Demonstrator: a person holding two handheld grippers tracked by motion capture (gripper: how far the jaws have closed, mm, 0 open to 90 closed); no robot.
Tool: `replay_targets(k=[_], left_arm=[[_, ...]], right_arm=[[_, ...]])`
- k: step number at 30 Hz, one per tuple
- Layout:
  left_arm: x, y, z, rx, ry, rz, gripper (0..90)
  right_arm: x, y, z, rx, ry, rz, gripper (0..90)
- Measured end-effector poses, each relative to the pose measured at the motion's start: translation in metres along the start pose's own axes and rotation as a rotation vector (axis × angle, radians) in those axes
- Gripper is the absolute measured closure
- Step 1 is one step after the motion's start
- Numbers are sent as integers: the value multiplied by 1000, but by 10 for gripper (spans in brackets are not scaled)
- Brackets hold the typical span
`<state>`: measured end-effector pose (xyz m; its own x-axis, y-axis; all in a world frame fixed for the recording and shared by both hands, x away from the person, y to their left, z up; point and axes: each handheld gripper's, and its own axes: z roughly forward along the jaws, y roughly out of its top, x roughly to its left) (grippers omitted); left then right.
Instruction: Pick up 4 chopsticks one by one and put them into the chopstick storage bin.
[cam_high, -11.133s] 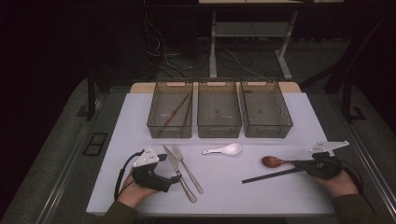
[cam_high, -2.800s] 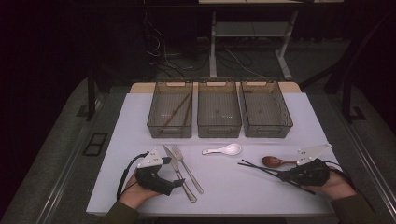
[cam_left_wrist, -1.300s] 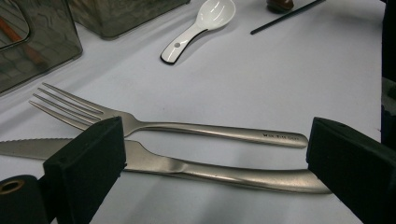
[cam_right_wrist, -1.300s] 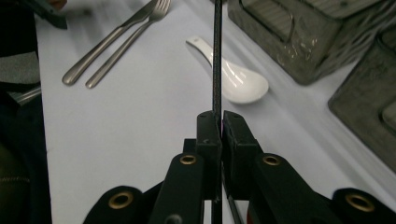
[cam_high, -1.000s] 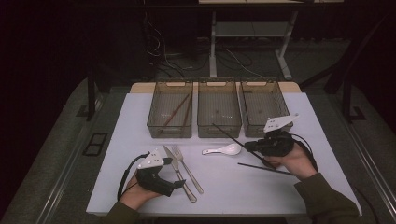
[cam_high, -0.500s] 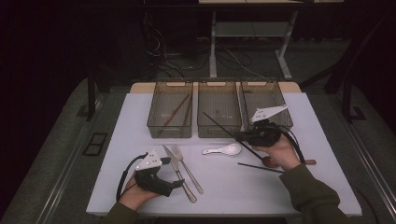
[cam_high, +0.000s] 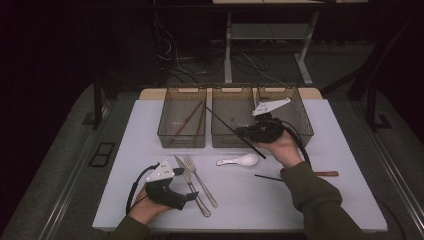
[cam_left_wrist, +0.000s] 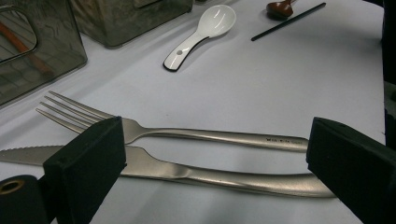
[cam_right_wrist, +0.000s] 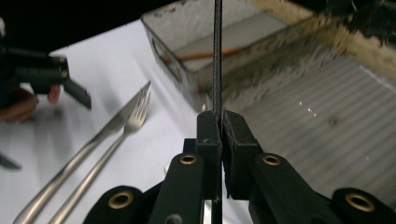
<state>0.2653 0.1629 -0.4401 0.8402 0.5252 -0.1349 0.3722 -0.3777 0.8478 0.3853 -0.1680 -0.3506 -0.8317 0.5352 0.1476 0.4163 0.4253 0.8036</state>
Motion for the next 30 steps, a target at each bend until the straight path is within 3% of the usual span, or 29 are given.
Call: replay_targets(k=[18,30], left_arm=[[0,0,1,5,-4,5,41],[-1,0,1,1,-2,7,41]], right_arm=[[7,67,47,-61,-31,-4,856],[16,109,88,-93,-30,-11,855]])
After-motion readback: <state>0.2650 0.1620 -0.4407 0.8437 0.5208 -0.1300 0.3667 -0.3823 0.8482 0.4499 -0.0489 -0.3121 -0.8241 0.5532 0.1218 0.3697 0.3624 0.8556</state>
